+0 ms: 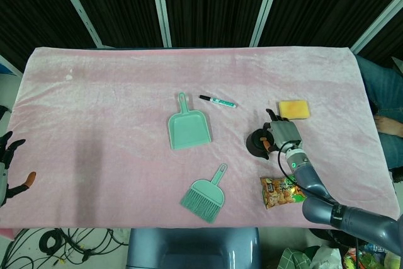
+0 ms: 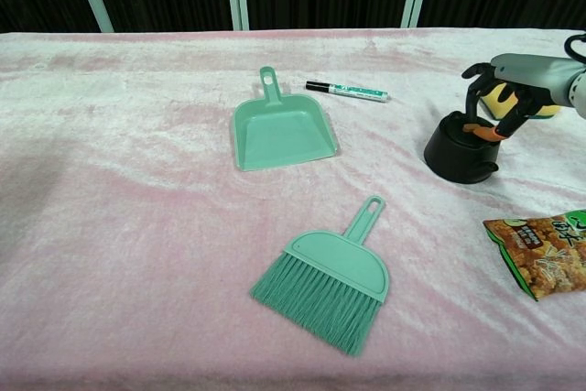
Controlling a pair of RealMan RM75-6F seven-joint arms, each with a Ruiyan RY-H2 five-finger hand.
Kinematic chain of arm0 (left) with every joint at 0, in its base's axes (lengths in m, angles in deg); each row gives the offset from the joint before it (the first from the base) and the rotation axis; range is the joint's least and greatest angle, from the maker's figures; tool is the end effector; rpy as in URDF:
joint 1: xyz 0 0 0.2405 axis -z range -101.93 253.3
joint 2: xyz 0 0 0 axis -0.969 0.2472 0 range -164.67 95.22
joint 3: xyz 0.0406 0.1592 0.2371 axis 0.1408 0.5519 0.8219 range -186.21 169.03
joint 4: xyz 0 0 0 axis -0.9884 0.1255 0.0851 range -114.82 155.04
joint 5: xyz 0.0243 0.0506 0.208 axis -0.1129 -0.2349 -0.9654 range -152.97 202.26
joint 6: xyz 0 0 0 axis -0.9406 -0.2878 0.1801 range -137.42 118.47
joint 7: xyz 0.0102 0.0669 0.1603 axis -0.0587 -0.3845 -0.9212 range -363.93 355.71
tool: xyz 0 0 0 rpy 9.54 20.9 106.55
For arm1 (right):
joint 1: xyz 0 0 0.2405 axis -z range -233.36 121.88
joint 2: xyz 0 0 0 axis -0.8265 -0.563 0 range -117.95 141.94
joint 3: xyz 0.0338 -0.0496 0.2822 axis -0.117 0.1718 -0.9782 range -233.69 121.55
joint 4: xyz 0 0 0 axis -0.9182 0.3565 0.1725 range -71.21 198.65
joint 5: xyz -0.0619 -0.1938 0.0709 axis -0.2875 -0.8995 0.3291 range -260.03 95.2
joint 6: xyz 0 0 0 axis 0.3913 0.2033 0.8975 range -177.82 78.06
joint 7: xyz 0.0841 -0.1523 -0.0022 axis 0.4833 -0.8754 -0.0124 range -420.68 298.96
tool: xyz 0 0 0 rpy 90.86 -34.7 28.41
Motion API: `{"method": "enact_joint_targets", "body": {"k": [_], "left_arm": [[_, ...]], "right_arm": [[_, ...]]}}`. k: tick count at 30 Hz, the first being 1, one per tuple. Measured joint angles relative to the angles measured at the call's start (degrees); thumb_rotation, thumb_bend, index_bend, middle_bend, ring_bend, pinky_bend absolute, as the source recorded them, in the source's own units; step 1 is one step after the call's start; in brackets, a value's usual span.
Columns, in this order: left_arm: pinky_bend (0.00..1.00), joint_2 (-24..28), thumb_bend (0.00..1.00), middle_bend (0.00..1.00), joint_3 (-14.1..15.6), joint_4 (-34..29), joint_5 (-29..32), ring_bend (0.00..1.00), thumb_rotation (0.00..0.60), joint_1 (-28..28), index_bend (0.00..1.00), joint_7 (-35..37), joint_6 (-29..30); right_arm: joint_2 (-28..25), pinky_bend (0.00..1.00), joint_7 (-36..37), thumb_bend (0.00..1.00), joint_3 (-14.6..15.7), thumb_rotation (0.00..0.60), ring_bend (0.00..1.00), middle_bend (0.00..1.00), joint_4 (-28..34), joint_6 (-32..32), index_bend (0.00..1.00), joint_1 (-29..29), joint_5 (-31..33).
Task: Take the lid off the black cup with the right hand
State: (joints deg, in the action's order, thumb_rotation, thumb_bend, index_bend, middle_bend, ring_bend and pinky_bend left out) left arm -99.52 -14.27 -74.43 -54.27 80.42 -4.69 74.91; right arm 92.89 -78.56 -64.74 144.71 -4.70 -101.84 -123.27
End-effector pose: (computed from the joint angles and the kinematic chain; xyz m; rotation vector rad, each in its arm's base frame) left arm -0.3494 0.2219 0.1738 -1.2475 -0.9632 -0.9020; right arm -0.2380 -0.4318 0.0096 1.6696 -1.2347 0.6604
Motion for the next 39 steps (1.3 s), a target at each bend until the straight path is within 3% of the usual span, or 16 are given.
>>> {"method": "enact_joint_targets", "body": {"k": [24, 39], "left_arm": [[0.00, 0.1, 0.30, 0.01, 0.1, -0.2, 0.0, 0.00, 0.600, 0.0, 0.16, 0.2, -0.1], [0.00, 0.2, 0.30, 0.01, 0.1, -0.2, -0.1, 0.00, 0.600, 0.0, 0.16, 0.2, 0.0]], "right_arm": [[-0.9, 0.18, 0.1, 0.40, -0.9, 0.600, 0.15, 0.03, 1.6, 0.3, 0.66, -0.6, -0.1], [-6.5, 0.18, 0.2, 0.40, -3.3, 0.600, 0.15, 0.03, 5.9, 1.9, 0.66, -1.1, 0.2]]}}
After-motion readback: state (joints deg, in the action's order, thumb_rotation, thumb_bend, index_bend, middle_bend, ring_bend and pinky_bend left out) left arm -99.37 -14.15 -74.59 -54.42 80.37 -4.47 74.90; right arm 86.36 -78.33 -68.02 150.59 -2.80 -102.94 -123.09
